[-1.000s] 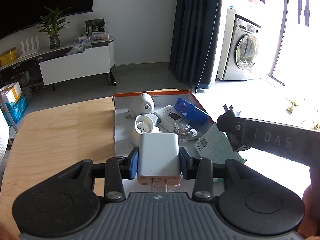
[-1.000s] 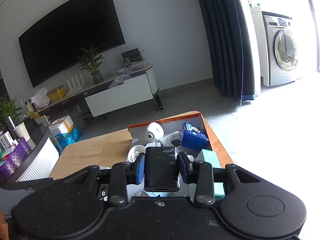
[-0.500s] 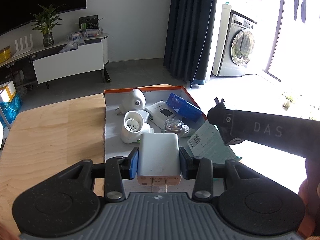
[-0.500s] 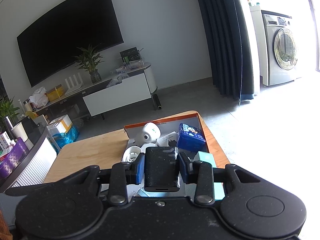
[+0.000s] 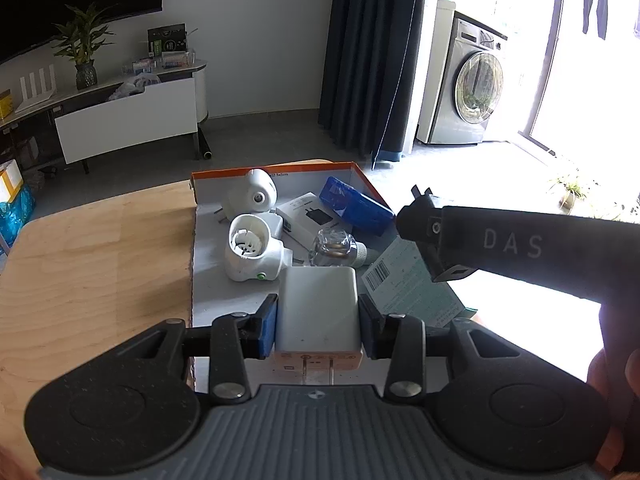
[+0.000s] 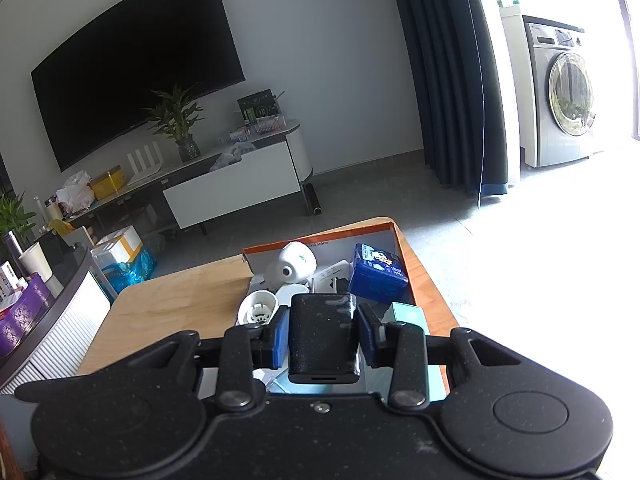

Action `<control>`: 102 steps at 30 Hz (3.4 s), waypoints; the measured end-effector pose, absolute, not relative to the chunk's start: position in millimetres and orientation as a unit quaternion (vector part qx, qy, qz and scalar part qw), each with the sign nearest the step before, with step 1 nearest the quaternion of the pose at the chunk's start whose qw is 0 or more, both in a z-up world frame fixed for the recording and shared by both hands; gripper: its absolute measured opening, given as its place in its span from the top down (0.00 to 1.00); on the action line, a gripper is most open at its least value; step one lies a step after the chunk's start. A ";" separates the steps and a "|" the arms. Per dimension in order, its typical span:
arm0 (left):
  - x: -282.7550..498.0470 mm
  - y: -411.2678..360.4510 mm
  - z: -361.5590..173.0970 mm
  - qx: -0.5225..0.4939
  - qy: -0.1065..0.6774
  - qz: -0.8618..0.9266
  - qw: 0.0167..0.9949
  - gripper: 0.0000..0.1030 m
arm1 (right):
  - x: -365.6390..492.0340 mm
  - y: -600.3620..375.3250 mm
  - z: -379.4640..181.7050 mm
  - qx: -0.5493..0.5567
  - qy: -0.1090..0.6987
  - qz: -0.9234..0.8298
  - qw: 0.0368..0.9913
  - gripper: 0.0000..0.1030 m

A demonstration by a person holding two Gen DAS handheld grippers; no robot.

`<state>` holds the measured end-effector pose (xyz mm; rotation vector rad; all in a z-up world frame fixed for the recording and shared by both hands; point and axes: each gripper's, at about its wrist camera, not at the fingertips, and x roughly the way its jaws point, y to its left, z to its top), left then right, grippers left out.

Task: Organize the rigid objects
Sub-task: 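Carry the white charger with the left tool while the right tool carries the black charger to the tray, then lower both chargers into the tray and open both tools, then withdraw both tools up from the tray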

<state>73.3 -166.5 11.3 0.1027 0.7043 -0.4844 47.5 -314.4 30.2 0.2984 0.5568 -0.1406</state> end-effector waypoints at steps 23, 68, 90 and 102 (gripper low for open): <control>78.2 -180.3 -0.5 0.051 0.356 -0.243 0.901 0.60 | 64.8 -318.4 19.2 0.146 0.292 -0.067 0.943 0.58; 78.3 -205.3 1.3 0.047 0.359 -0.240 0.901 0.38 | 48.7 -352.9 31.6 0.153 0.262 -0.072 0.950 0.40; 33.0 -161.0 14.2 0.045 0.364 -0.125 0.922 0.00 | -18.7 -330.1 25.9 0.122 0.291 -0.074 0.946 0.15; 23.6 -148.3 10.2 0.037 0.369 -0.112 0.922 0.00 | -25.1 -320.7 22.2 0.106 0.308 -0.072 0.943 0.14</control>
